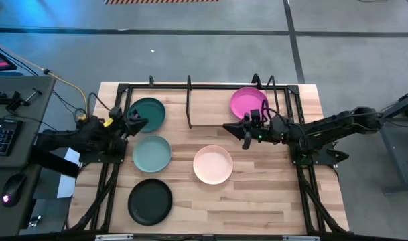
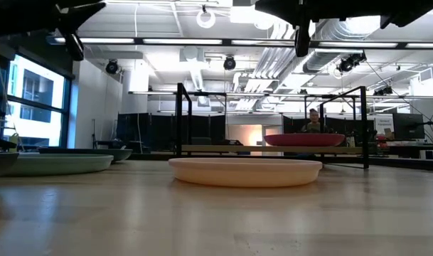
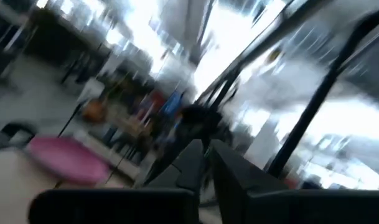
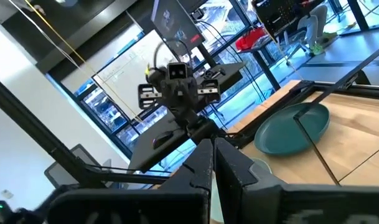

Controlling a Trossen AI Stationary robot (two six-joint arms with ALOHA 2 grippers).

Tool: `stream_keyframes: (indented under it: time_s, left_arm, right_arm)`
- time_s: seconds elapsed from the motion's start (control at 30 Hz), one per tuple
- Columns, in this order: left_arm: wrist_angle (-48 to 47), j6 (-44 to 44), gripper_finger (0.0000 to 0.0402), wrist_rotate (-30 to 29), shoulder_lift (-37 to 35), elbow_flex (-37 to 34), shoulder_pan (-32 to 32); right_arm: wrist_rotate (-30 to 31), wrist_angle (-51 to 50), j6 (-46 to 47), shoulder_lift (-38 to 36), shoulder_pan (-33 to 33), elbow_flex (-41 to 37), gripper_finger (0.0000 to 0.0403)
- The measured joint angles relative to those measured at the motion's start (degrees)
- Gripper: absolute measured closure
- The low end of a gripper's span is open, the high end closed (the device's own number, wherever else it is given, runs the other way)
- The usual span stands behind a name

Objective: Place and stack plates onto a shelf
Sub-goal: Put the dark blue plate on the shelf

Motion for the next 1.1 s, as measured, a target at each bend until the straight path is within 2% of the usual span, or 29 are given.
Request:
stream_keyframes:
  time_s: [0.2, 0.3, 0.43, 0.53, 0.7, 1.1]
  left_arm:
    - [-28.2, 3.4, 0.0291, -0.1, 11.5, 18.5, 0.0]
    - [-42.8, 1.4, 0.0256, -2.5, 17.8, 26.4, 0.0]
    - [-59.1, -5.4, 0.0227, -4.8, 26.5, 30.7, 0.0]
    - [-65.5, -6.9, 0.0218, -4.7, 33.5, 30.7, 0.1]
    - [-70.1, -10.2, 0.0216, -5.4, 44.9, 30.7, 2.7]
    - [-64.5, -10.0, 0.0216, -4.3, 63.5, 30.7, 15.3]
  right_arm:
    - [-0.1, -0.1, -1.5, 0.0, 0.0, 0.0, 0.0402]
    - [-0.1, -0.3, -2.5, 0.0, 0.0, 0.0, 0.0402]
    - [-0.2, -0.5, -3.1, 0.0, 0.0, 0.0, 0.0402]
    - [-0.2, -0.7, -4.4, 0.0, 0.0, 0.0, 0.0402]
    - [-0.2, -1.5, -4.5, 0.0, 0.0, 0.0, 0.0402]
    - [-0.2, -5.2, -4.5, 0.0, 0.0, 0.0, 0.0402]
